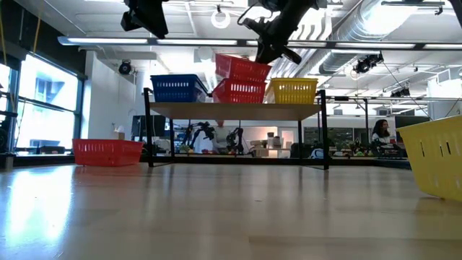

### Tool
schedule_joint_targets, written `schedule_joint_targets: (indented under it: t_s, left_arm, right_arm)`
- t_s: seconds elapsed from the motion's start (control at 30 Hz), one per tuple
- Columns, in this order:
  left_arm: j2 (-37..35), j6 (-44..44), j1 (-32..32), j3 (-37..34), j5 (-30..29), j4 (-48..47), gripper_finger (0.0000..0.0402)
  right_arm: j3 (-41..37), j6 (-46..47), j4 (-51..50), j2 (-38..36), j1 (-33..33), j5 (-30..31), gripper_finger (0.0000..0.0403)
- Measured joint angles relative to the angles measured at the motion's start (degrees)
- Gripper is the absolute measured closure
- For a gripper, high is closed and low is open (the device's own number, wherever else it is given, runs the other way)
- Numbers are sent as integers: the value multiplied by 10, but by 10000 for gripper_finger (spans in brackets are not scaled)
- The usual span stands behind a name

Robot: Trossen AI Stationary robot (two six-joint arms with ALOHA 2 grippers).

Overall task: Stack baskets on shelf by color
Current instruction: Stack the bottom red basket into the other red basket on the shelf

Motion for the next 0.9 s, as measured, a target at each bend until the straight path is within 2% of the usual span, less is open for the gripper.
schedule_joint_targets:
  t_s: [0.9]
  left_arm:
    - [0, -2, 0, 0, 0, 0, 324]
  right_arm:
    - [-1, -5, -1, 0, 2, -9, 402]
